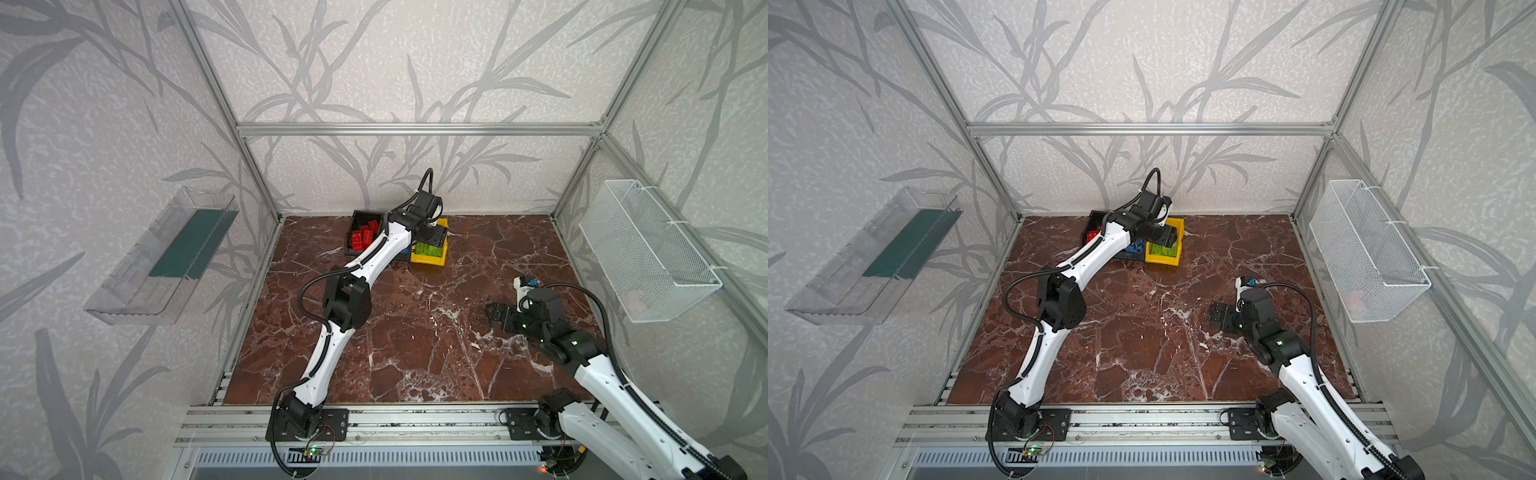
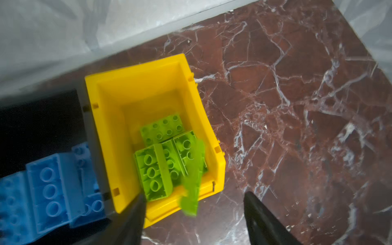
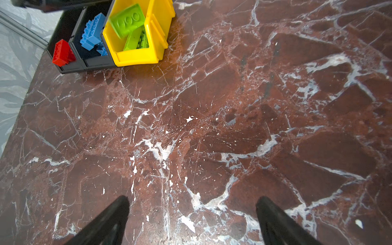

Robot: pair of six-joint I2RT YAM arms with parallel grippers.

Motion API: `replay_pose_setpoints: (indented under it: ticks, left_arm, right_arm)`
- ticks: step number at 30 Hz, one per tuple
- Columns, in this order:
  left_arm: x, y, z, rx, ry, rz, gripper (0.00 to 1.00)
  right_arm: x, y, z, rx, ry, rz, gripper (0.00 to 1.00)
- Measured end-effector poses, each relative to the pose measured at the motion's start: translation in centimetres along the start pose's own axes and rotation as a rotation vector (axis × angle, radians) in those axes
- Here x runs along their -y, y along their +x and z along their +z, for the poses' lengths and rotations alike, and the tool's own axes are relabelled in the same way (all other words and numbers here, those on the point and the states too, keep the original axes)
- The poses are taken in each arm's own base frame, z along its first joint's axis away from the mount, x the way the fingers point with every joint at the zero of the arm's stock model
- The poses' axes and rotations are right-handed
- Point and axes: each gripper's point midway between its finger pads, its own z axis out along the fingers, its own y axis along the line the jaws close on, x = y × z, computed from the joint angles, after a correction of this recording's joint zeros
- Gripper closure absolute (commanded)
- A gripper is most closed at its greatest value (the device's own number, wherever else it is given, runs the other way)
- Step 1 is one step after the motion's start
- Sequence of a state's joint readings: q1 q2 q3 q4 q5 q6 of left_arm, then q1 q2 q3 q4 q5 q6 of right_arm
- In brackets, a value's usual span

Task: Sort the legos into containers by color
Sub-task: Place the lego in the container.

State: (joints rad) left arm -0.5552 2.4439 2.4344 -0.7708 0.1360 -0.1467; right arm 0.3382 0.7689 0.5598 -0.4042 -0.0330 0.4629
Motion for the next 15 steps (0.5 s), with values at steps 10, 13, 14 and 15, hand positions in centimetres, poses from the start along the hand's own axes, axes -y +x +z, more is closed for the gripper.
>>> replay_pose_setpoints:
  ticks: [10, 13, 14, 15]
  left_arm:
    - [-0.5, -0.1, -7.1, 0.047, -0.017, -0.019, 0.0]
    - [-1.9, 1.4, -13.5, 0.142, -0.099, -0.031, 0.0]
    - [-2.6, 2.2, -16.0, 0.201, -0.129, -0.038, 0.0]
    - [-3.5, 3.4, -18.4, 0.259, -0.159, -0.052, 0.0]
  right_arm:
    - [1.0, 0.0, -1.6, 0.024, 0.052, -0.015, 0.02]
    - [1.7, -0.3, -1.9, 0.045, 0.088, -0.037, 0.0]
    - [2.0, -0.6, -2.1, 0.058, 0.102, -0.046, 0.01]
    - [2.2, -0.8, -2.2, 0.072, 0.119, -0.058, 0.01]
